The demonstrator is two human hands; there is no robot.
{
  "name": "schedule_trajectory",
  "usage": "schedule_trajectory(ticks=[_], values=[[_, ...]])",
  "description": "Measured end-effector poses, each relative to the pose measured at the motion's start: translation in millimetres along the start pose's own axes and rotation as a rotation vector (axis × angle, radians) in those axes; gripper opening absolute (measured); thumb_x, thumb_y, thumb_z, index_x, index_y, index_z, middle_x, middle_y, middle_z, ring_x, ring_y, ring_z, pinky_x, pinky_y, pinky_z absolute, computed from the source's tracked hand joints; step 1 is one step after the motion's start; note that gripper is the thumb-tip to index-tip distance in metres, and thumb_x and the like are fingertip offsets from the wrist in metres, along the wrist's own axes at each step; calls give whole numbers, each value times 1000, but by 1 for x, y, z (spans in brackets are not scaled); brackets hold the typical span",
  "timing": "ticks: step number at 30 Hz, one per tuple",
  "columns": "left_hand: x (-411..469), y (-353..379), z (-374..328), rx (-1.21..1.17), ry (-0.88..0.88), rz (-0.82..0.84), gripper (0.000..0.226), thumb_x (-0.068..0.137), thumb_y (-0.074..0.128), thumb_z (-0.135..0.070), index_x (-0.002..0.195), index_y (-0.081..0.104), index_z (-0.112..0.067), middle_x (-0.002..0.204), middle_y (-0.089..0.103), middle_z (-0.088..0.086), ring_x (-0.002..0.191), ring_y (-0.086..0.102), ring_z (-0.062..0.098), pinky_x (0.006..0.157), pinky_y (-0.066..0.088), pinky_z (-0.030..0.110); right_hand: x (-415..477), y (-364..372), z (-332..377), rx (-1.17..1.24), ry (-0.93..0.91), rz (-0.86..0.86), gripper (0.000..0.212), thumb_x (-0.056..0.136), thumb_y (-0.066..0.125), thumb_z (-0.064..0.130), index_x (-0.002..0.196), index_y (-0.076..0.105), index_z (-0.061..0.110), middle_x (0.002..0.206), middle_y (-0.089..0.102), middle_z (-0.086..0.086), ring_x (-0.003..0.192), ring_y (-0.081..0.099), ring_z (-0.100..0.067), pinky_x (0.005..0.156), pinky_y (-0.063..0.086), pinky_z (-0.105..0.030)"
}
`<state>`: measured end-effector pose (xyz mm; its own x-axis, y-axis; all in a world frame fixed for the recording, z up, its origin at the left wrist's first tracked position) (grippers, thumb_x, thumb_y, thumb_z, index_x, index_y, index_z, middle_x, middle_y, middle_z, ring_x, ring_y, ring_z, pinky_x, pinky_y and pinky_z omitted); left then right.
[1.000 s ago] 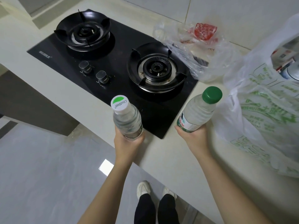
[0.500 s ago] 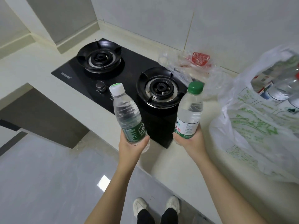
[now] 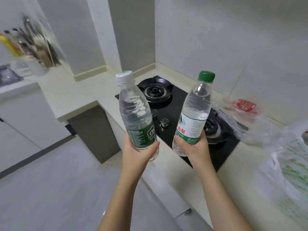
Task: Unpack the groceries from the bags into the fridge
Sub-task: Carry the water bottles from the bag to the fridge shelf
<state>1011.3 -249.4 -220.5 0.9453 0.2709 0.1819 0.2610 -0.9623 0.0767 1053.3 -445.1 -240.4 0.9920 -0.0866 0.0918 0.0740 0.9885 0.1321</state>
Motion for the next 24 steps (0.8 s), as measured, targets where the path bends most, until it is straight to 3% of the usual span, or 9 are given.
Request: schedule_trajectory(ticks=[3, 5, 8, 12, 15, 17, 20, 22, 24], values=[[2, -40, -20, 13, 53, -109, 59, 58, 82, -34, 107, 56, -54, 104, 70, -13, 96, 69, 8, 74, 53, 17, 2, 43, 12, 4, -32, 90, 52, 66, 81, 13, 109, 57, 28, 88, 73, 13, 73, 69, -3, 55, 53, -19], [1, -66, -29, 33, 70, -188, 64, 58, 83, -37, 114, 54, -48, 107, 70, -11, 98, 69, 9, 76, 56, 22, 3, 68, 15, 7, -55, 165, 52, 68, 81, 12, 110, 56, 28, 86, 71, 10, 71, 67, -5, 55, 53, -22], [-6, -109, -39, 49, 84, -305, 74, 57, 85, -44, 123, 53, -33, 109, 70, -5, 99, 69, 13, 76, 57, 26, 2, 110, 19, -5, -79, 275, 55, 69, 84, 15, 111, 56, 37, 97, 70, 14, 87, 69, -6, 62, 55, -21], [-24, -168, -51, 99, 98, -494, 64, 58, 84, -45, 115, 54, -44, 108, 70, -8, 97, 68, 10, 71, 54, 17, -2, 175, 21, -7, -87, 427, 59, 66, 83, 26, 117, 56, 37, 105, 69, 12, 98, 68, -11, 77, 59, -30], [-44, -207, -60, 146, 94, -659, 59, 58, 82, -42, 110, 55, -45, 101, 70, -13, 90, 69, 4, 67, 52, 13, -9, 224, 19, 27, -61, 553, 66, 62, 84, 39, 121, 55, 32, 105, 69, 7, 97, 68, -14, 75, 58, -32], [-57, -229, -68, 172, 102, -770, 61, 58, 82, -38, 114, 56, -36, 97, 70, -14, 85, 68, 1, 63, 51, 12, -15, 256, 18, 48, -58, 649, 60, 64, 83, 40, 116, 56, 32, 97, 69, 6, 89, 69, -17, 69, 56, -29], [-78, -258, -80, 241, 127, -917, 57, 66, 84, -17, 117, 56, -18, 94, 70, -9, 80, 68, 2, 62, 50, 12, -26, 307, 13, 109, -16, 828, 65, 68, 85, 33, 121, 53, 15, 93, 61, -7, 80, 58, -26, 71, 46, -40], [-94, -274, -87, 287, 128, -1019, 54, 70, 84, -6, 116, 57, -18, 95, 71, -8, 82, 69, 4, 63, 51, 13, -35, 339, 10, 133, 8, 944, 66, 67, 85, 32, 121, 52, 12, 95, 61, -9, 82, 54, -24, 73, 42, -40], [-114, -288, -97, 329, 131, -1130, 54, 70, 84, -4, 112, 57, -26, 96, 71, -10, 84, 70, 6, 65, 54, 16, -50, 369, 11, 128, -1, 1021, 63, 64, 84, 39, 117, 56, 20, 98, 69, -1, 83, 64, -24, 68, 50, -33]])
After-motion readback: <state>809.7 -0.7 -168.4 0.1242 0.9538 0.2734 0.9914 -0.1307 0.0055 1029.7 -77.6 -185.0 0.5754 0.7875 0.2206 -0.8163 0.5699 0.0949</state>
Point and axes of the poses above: each hand's wrist, its own x-axis towards the middle knuckle, its own y-axis out of the palm, z = x × y, the point moved 5 cm from there along x, towards the middle knuckle
